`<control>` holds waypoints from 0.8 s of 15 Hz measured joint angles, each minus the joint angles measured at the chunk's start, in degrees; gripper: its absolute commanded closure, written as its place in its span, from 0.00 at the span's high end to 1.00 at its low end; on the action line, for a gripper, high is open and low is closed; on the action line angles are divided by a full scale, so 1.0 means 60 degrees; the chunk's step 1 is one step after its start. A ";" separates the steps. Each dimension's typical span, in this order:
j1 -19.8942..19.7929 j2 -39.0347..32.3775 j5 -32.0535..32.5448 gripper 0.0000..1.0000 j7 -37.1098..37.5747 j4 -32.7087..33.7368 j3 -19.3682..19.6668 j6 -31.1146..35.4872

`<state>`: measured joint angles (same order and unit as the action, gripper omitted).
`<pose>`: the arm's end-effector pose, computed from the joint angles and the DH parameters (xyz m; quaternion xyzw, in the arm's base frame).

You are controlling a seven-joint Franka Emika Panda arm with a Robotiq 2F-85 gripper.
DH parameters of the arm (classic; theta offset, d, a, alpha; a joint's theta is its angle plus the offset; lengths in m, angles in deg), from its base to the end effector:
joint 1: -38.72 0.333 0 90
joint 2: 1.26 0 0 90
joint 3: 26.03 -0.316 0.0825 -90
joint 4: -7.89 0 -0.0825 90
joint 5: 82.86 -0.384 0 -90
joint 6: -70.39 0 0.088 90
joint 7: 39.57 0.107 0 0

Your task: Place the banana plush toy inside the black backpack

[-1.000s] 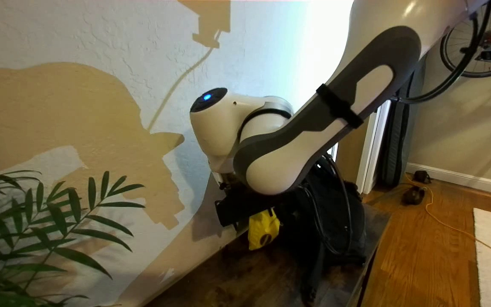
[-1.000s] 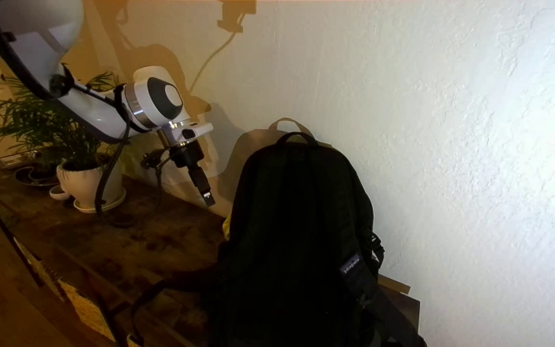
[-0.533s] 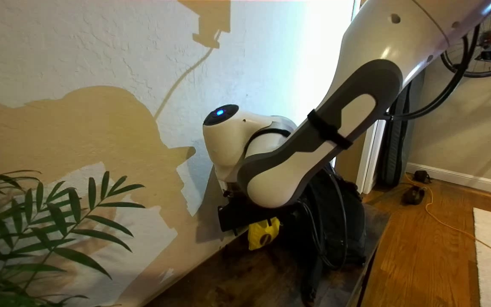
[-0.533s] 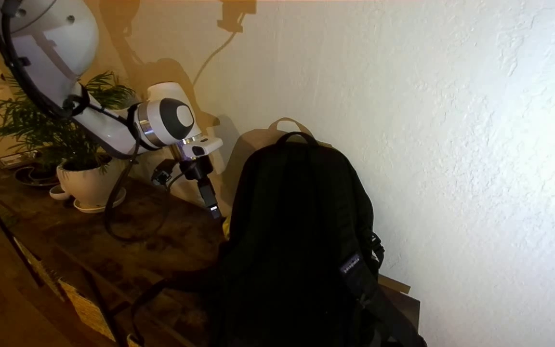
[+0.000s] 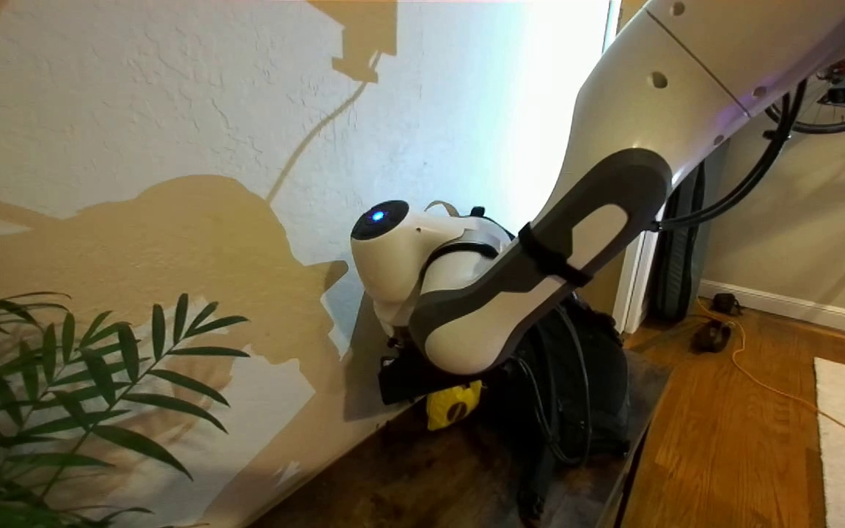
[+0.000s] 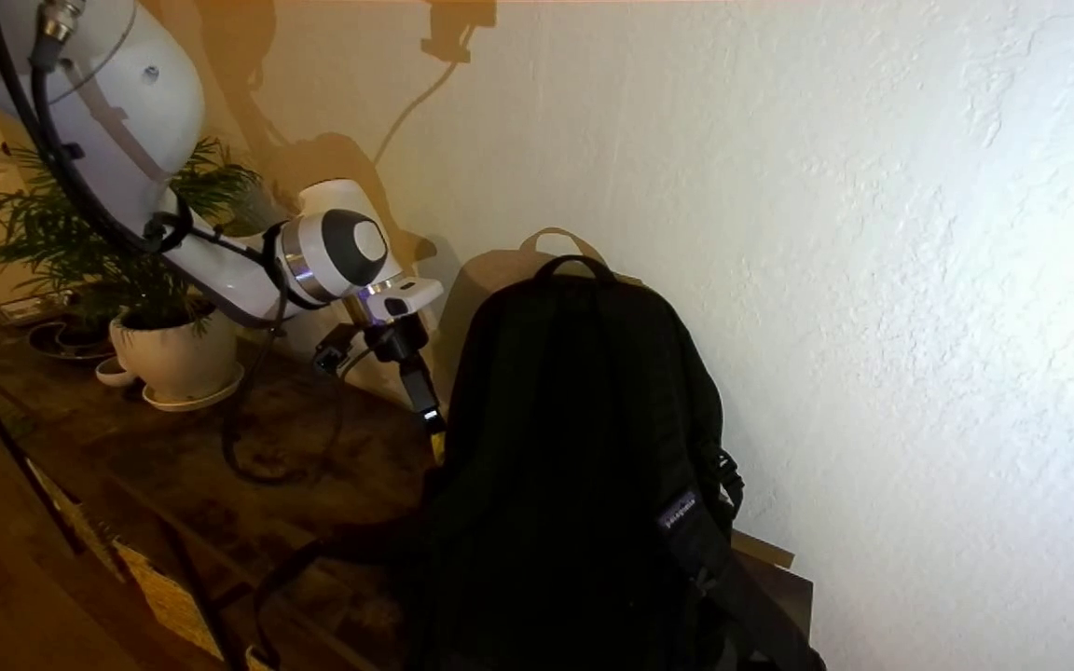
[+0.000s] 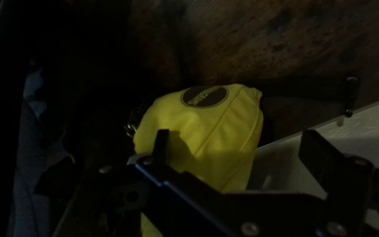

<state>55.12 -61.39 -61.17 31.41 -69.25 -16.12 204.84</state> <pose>0.7153 0.1016 0.0905 0.9072 -0.3662 0.1115 0.1743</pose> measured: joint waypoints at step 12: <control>0.0569 -0.0580 0.0034 1.00 0.0380 0.1073 0.0417 -0.1721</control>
<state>58.53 -64.87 -60.97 33.69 -62.81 -13.62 194.51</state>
